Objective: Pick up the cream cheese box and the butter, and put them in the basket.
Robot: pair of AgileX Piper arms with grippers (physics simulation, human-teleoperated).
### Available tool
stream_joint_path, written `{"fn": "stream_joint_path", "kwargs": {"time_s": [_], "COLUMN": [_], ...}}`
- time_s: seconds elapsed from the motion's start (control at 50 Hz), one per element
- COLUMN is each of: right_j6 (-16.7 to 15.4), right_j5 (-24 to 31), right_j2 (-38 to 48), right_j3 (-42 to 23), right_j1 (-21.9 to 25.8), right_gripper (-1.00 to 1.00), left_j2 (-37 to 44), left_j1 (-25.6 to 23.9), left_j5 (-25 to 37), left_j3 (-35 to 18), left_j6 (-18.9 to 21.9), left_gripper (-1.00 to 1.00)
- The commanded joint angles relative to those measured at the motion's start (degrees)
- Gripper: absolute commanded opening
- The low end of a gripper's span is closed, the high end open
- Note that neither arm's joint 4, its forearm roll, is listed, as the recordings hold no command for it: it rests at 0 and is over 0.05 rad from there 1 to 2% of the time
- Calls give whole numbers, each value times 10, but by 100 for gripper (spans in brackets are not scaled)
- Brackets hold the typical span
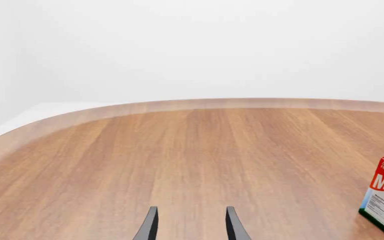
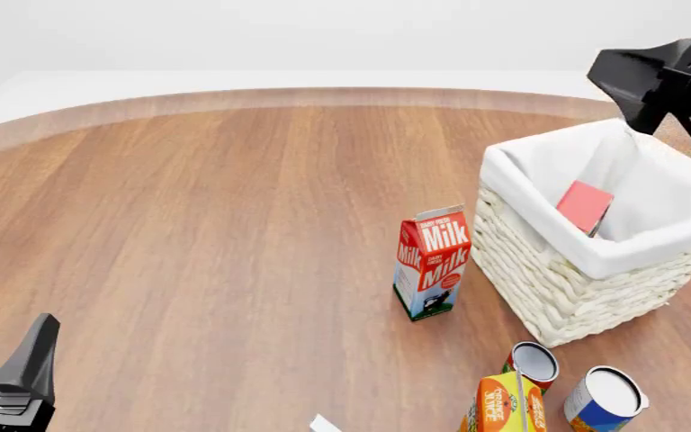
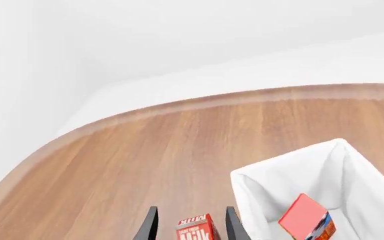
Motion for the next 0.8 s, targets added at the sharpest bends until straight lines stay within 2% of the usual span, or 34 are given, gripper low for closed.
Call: {"fn": "stream_joint_path", "kwargs": {"time_s": [0.02,0.42,0.8], "right_j6": [-32,-80,-112], "right_j5": [59,101,115], "right_j2": [-18,-7,30], "right_j3": [-39,-69,-92], "right_j1": [74,177,259], "right_gripper": [100,100,100], "left_j2": [0,0,0], "left_j1": [0,0,0], "left_j5": [0,0,0], "left_j3": [0,0,0], "left_j6": [0,0,0], "left_gripper": [100,100,100]}}
